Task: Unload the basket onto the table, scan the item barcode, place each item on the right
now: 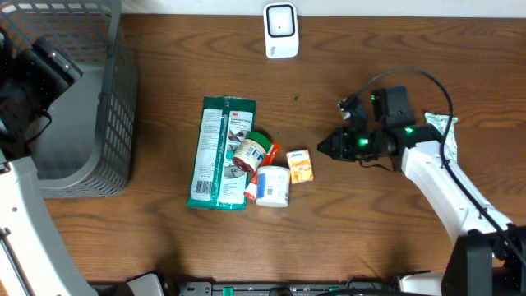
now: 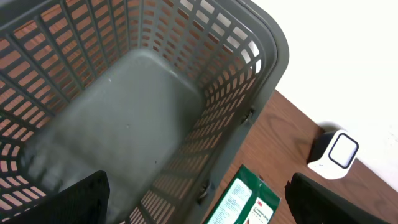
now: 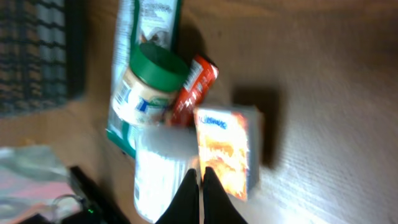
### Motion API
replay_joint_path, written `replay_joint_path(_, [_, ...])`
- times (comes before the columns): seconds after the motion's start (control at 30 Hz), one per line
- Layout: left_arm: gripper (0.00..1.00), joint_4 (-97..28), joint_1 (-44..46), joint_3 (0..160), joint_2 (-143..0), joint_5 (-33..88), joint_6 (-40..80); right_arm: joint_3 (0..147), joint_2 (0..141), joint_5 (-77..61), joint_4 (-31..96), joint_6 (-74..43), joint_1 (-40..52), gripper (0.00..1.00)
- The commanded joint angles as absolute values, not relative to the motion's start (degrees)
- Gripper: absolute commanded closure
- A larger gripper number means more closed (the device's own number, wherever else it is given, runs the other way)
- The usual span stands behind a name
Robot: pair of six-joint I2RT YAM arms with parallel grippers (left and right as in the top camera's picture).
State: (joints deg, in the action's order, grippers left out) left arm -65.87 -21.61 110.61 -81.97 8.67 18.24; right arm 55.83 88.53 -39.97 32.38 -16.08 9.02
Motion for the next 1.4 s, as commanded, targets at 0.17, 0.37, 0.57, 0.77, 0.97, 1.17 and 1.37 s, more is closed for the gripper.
replay_joint_path(0.17, [0.12,-65.93,-21.85,110.72,-82.02,8.56,18.74,45.36,89.60,-54.68,21.43,-14.59,2.72,0.91])
replay_joint_path(0.37, [0.12,-65.93,-21.85,110.72,-82.02,8.56,18.74,46.83,88.90,-38.17,23.16,-17.43,8.01,0.64])
replay_joint_path(0.57, [0.12,-65.93,-21.85,110.72,-82.02,8.56,18.74,48.27,88.82,-30.22,23.68,-19.75,13.74,0.57])
replay_joint_path(0.77, [0.12,-65.93,-21.85,110.72,-82.02,8.56,18.76,48.27,88.84,-18.28,27.31,-22.48,22.06,0.64])
replay_joint_path(0.97, [0.12,-65.93,-21.85,110.72,-82.02,8.56,18.74,48.40,88.84,-7.27,27.70,-22.76,30.52,0.65])
replay_joint_path(1.17, [0.12,-65.93,-21.85,110.72,-82.02,8.56,18.74,48.77,88.84,4.05,28.80,-23.77,35.88,0.65])
replay_joint_path(1.37, [0.12,-65.93,-21.85,110.72,-82.02,8.56,18.76,51.18,88.84,5.15,30.72,-23.70,37.19,0.65])
